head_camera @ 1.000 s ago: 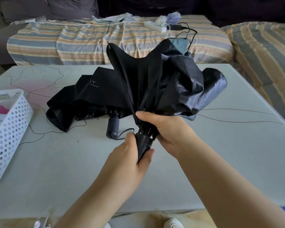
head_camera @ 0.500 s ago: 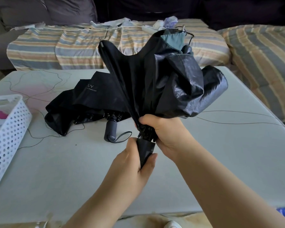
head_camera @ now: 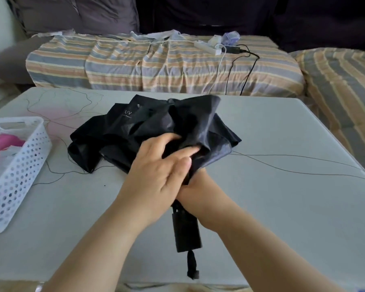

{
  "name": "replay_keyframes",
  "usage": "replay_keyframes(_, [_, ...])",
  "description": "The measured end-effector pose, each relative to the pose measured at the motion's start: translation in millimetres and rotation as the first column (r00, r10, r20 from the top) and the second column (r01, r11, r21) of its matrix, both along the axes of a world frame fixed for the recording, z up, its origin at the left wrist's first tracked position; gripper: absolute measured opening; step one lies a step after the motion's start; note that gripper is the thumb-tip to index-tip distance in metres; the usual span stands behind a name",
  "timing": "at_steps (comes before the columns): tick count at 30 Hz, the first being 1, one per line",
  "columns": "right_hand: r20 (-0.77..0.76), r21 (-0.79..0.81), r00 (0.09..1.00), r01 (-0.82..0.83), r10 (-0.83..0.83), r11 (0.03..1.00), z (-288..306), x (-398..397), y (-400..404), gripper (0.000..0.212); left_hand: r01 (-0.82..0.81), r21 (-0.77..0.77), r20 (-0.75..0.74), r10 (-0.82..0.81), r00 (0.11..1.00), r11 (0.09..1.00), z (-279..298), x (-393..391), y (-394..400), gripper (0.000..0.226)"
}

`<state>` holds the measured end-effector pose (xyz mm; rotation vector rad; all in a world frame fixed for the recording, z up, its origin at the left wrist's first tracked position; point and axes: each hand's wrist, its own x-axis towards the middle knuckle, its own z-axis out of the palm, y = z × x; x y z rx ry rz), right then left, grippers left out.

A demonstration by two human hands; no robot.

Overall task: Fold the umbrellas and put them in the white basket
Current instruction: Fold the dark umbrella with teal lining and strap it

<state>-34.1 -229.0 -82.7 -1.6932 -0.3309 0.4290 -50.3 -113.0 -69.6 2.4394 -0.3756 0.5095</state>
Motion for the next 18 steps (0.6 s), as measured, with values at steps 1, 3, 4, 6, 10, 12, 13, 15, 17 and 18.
replay_keyframes(1, [0.017, -0.060, 1.000, -0.001, 0.002, 0.998, -7, 2, -1, 0.050, -0.040, -0.078, -0.010, 0.039, 0.999, 0.996, -1, 5, 5, 0.050])
replay_keyframes(3, [0.030, -0.093, 1.000, 0.004, -0.001, 0.996, -10, 1, -2, 0.060, -0.104, -0.142, -0.049, 0.098, 0.994, 0.984, -2, 12, 12, 0.040])
replay_keyframes(4, [0.043, -0.087, 0.999, -0.022, 0.026, 0.996, -10, -1, 0, 0.065, -0.137, -0.159, -0.090, 0.124, 0.988, 0.978, -2, 14, 14, 0.030])
replay_keyframes(6, [0.059, -0.041, 0.996, -0.059, 0.061, 0.997, -11, -4, 4, 0.076, -0.188, -0.243, -0.209, 0.138, 0.968, 0.952, 0, 17, 17, 0.009])
replay_keyframes(10, [-0.004, 0.101, 0.993, -0.117, 0.118, 0.988, -7, -4, 7, 0.082, -0.291, -0.420, -0.279, 0.183, 0.943, 0.860, 3, 17, 24, 0.014])
replay_keyframes(12, [-0.073, 0.137, 0.989, -0.114, 0.125, 0.984, -2, -6, 10, 0.078, -0.328, -0.560, -0.326, 0.161, 0.931, 0.761, 2, 16, 24, 0.018])
replay_keyframes(13, [-0.068, 0.140, 0.991, -0.102, 0.112, 0.985, 0, -6, 11, 0.074, -0.327, -0.656, -0.343, 0.118, 0.932, 0.680, 2, 16, 25, 0.020])
replay_keyframes(15, [-0.065, 0.168, 0.993, -0.081, 0.093, 0.983, 0, -7, 13, 0.065, -0.320, -0.823, -0.348, 0.028, 0.937, 0.470, 5, 19, 26, 0.019])
replay_keyframes(17, [-0.093, 0.182, 0.991, -0.076, 0.094, 0.980, -2, -7, 14, 0.058, -0.345, -0.880, -0.358, 0.022, 0.934, 0.328, 8, 21, 27, 0.019])
replay_keyframes(18, [-0.106, 0.176, 0.990, -0.074, 0.093, 0.982, -4, -7, 14, 0.054, -0.360, -0.869, -0.366, 0.048, 0.929, 0.339, 7, 21, 28, 0.021])
